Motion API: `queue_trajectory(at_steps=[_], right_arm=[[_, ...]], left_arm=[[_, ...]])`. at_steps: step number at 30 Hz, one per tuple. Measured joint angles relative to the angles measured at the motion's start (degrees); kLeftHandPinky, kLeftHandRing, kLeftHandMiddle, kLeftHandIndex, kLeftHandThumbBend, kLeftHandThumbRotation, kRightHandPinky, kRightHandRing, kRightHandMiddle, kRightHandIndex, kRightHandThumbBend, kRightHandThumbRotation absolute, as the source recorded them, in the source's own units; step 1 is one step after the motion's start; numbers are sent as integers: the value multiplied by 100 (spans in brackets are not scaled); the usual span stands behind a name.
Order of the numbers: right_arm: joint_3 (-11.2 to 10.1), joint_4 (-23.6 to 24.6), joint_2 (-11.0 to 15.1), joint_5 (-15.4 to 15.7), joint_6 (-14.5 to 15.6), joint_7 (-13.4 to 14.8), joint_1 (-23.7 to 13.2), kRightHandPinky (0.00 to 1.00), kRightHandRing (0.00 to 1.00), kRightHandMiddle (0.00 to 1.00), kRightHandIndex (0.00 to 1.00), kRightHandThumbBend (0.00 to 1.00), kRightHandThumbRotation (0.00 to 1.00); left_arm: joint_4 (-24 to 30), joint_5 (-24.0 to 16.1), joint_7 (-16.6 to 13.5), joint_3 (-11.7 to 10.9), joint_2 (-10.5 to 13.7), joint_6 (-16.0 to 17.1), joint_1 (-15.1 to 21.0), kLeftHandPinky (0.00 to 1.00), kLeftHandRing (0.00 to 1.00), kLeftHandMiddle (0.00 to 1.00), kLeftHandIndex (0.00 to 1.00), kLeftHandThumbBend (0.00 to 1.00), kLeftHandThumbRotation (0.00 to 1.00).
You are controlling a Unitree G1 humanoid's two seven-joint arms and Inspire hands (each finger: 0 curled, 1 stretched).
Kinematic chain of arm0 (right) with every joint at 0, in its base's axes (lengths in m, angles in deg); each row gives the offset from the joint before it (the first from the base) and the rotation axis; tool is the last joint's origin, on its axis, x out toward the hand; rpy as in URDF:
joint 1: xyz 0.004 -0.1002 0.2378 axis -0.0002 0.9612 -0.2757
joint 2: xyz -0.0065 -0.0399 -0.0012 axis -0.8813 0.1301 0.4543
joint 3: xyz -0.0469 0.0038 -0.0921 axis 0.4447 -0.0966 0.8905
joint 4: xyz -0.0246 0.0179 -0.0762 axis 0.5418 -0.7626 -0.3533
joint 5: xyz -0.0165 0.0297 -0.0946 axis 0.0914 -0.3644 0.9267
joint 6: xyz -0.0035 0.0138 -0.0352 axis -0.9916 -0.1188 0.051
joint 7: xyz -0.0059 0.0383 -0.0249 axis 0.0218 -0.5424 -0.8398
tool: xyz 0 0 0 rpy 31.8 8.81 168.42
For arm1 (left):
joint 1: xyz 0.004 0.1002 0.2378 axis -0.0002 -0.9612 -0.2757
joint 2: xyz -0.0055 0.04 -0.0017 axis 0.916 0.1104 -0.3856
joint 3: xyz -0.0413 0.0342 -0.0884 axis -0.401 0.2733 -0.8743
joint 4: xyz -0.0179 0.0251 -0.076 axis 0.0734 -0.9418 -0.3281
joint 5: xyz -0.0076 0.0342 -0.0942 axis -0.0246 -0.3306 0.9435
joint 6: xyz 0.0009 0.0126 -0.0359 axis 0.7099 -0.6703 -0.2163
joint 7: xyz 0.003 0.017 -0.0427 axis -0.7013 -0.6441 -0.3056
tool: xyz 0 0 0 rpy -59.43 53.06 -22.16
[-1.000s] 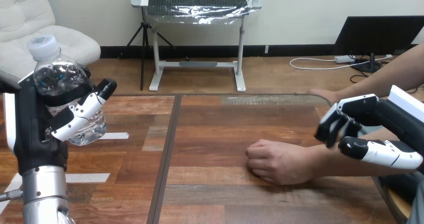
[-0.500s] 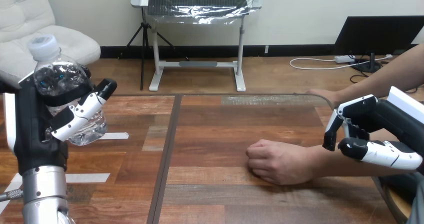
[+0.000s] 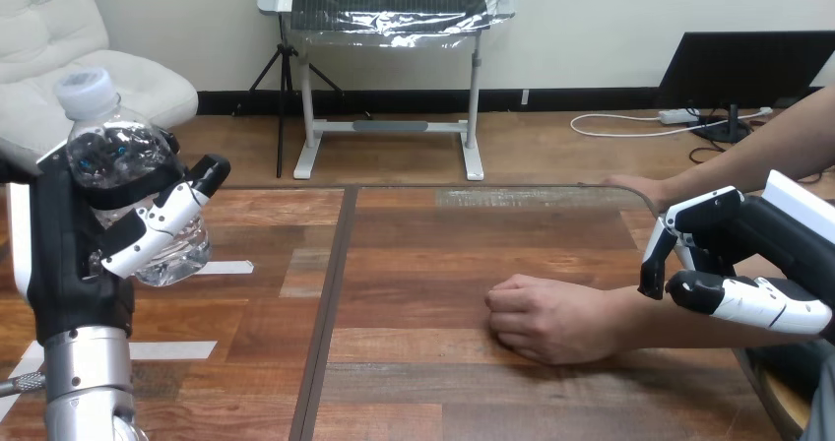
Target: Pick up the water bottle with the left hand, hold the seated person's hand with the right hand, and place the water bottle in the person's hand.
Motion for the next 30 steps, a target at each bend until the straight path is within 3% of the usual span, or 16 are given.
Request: queue_trajectory(at_steps=[24, 30], right_arm=[[0, 5, -4, -176, 5, -69, 0, 2, 5, 11, 38, 100, 100], [-1, 82, 1, -196, 129, -162, 0, 1, 5, 10, 38, 100, 100]], left_arm=[[0, -2, 1, 0, 0, 0, 0, 24, 29, 34, 40, 60, 0], [0, 11, 2, 0, 0, 0, 0, 24, 29, 34, 40, 59, 0]])
